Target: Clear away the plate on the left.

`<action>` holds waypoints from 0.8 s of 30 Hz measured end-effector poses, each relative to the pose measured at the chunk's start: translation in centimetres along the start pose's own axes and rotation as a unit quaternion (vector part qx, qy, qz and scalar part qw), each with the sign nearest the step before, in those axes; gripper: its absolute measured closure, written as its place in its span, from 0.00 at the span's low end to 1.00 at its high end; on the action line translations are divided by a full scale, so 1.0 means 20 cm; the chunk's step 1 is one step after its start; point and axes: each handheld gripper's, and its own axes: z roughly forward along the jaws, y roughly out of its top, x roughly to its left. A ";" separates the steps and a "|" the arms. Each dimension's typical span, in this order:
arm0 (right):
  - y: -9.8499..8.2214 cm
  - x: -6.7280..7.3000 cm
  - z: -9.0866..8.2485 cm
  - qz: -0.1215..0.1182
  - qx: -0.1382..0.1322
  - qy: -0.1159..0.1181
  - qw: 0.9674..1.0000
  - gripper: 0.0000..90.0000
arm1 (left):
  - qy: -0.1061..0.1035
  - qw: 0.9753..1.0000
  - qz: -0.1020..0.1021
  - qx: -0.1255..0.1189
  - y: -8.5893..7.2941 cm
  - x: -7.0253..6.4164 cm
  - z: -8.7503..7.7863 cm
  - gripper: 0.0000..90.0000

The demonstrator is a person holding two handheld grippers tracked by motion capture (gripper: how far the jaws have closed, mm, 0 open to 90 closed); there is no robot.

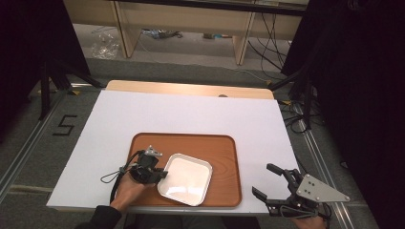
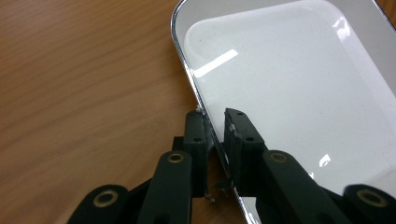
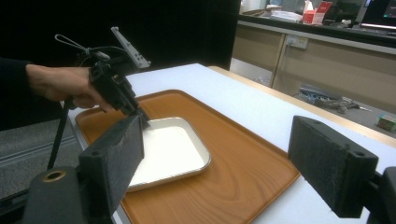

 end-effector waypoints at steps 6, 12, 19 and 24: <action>0.00 0.00 0.00 -0.002 0.001 0.000 1.000 0.21 | 0.000 1.000 0.008 0.010 -0.03 -0.02 -0.02 0.85; 0.00 0.00 0.00 -0.001 0.002 0.000 1.000 0.21 | 0.007 0.999 0.024 0.024 -0.05 -0.06 -0.04 0.82; 0.00 0.00 0.00 -0.001 0.001 -0.002 1.000 0.21 | 0.007 0.999 0.026 0.045 -0.06 -0.10 -0.05 0.78; 0.00 0.00 0.00 0.000 0.002 -0.002 1.000 0.21 | 0.002 0.998 0.029 0.055 -0.06 -0.12 -0.06 0.77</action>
